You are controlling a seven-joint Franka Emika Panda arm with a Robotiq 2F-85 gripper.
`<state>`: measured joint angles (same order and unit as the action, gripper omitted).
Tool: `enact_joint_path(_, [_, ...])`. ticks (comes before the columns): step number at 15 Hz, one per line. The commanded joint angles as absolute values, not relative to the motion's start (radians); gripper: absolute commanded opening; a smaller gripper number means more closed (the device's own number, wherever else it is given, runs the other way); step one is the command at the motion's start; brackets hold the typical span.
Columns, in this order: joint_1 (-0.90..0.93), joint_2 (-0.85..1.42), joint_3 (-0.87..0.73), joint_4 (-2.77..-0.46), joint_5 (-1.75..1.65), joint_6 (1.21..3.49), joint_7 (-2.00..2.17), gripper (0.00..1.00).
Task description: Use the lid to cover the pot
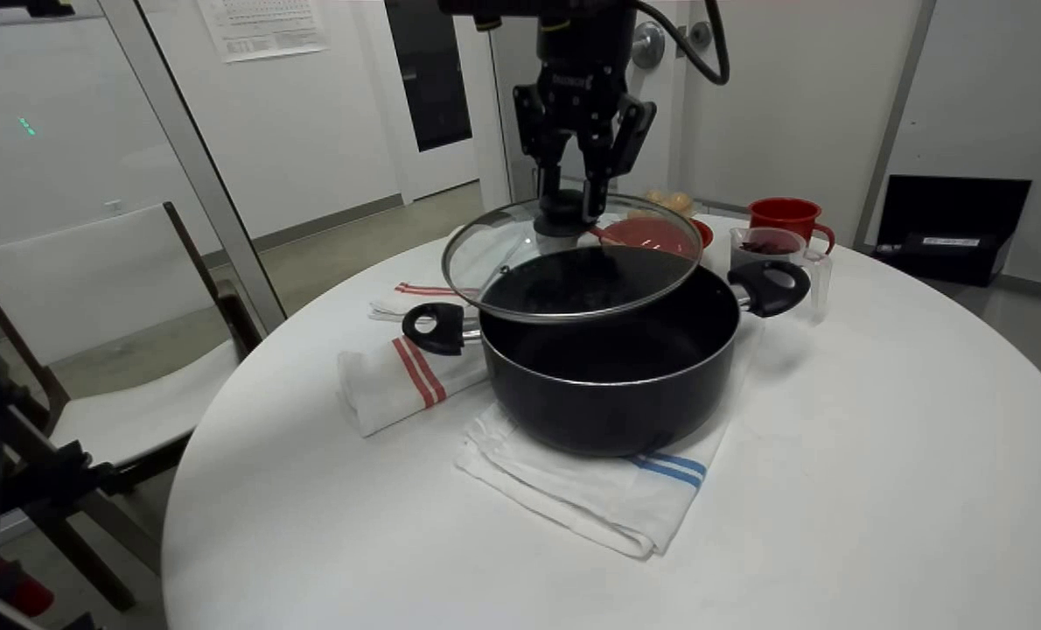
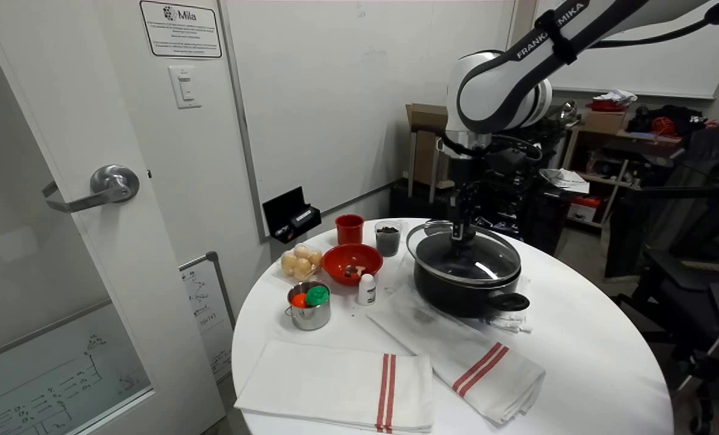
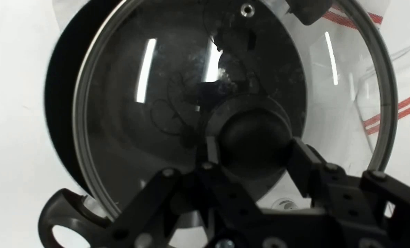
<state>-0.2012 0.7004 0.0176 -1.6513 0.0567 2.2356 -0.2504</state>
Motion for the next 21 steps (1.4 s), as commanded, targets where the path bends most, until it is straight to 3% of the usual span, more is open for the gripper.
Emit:
enact_joint_path(1, [-0.213, 0.656, 0.004, -1.695, 0.089, 2.249, -0.221, 0.25])
enact_joint_path(21, [-0.213, 0.741, -0.029, -1.611, 0.085, 2.217, -0.121, 0.25])
